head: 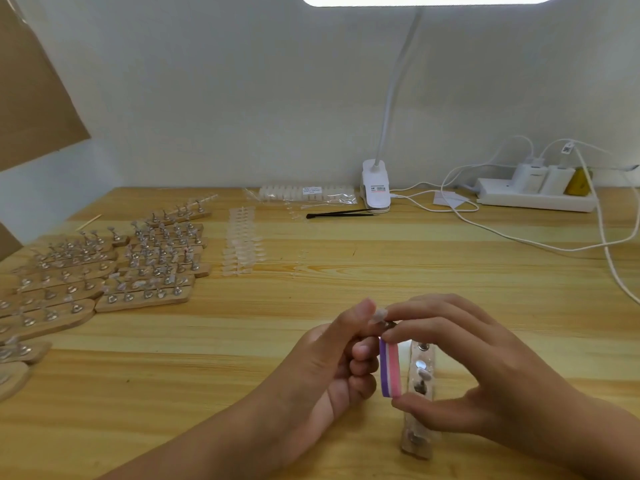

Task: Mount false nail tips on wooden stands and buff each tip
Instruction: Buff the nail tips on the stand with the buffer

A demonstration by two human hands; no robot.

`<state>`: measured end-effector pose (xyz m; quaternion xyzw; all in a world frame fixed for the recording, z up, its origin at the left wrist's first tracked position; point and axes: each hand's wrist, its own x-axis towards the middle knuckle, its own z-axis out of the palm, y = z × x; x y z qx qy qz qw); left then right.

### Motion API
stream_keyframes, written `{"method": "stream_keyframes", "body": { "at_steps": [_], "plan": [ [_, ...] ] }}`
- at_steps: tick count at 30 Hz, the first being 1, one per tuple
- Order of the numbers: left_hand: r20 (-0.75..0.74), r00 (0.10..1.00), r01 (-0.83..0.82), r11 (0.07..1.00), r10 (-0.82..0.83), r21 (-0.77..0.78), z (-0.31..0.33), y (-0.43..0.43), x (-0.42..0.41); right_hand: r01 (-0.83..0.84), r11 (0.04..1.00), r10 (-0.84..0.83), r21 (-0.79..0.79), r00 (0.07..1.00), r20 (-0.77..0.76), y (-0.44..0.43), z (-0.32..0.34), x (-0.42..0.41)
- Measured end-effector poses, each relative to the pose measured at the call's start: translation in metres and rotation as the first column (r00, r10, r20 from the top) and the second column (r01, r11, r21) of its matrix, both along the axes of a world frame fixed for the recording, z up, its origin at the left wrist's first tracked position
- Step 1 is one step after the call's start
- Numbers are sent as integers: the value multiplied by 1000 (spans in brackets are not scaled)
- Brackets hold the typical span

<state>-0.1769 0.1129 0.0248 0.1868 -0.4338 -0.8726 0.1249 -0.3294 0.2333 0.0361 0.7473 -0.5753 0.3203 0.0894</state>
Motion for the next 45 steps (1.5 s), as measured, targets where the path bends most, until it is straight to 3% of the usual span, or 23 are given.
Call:
{"method": "stream_keyframes", "body": {
  "at_steps": [9, 17, 19, 21, 22, 24, 26, 31, 45],
  "plan": [
    [-104, 994, 28, 999, -25, 26, 1, -3, 1, 93, 981, -122, -173, 978, -167, -2, -7, 1],
    [-87, 996, -26, 994, 17, -104, 4, -2, 1, 82, 975, -143, -206, 942, -303, -4, -7, 2],
    [-67, 997, -50, 988, 41, -144, 5, -3, 1, 60, 986, -93, -156, 972, -216, -2, -4, 2],
    [-49, 998, -38, 983, 29, -181, 7, -5, 3, -17, 997, 21, -74, 999, 50, 2, 2, 0],
    [-44, 999, -20, 979, 12, -204, 8, -6, 4, -65, 997, 74, -46, 969, 237, 4, 5, -1],
    [-29, 999, 31, 963, -40, -268, 10, -9, 5, -140, 990, 130, -30, 796, 591, 7, 11, -4],
    [-18, 995, 85, 942, -96, -324, 10, -10, 6, -181, 983, 125, -7, 652, 748, 7, 14, -7],
    [-5, 980, 182, 901, -200, -395, 11, -9, 7, -235, 962, 66, 139, 692, 719, 5, 8, -3],
    [-8, 931, 338, 868, -365, -365, 6, -1, 6, -295, 927, 44, 230, 696, 717, 3, 6, -8]
  ]
}}
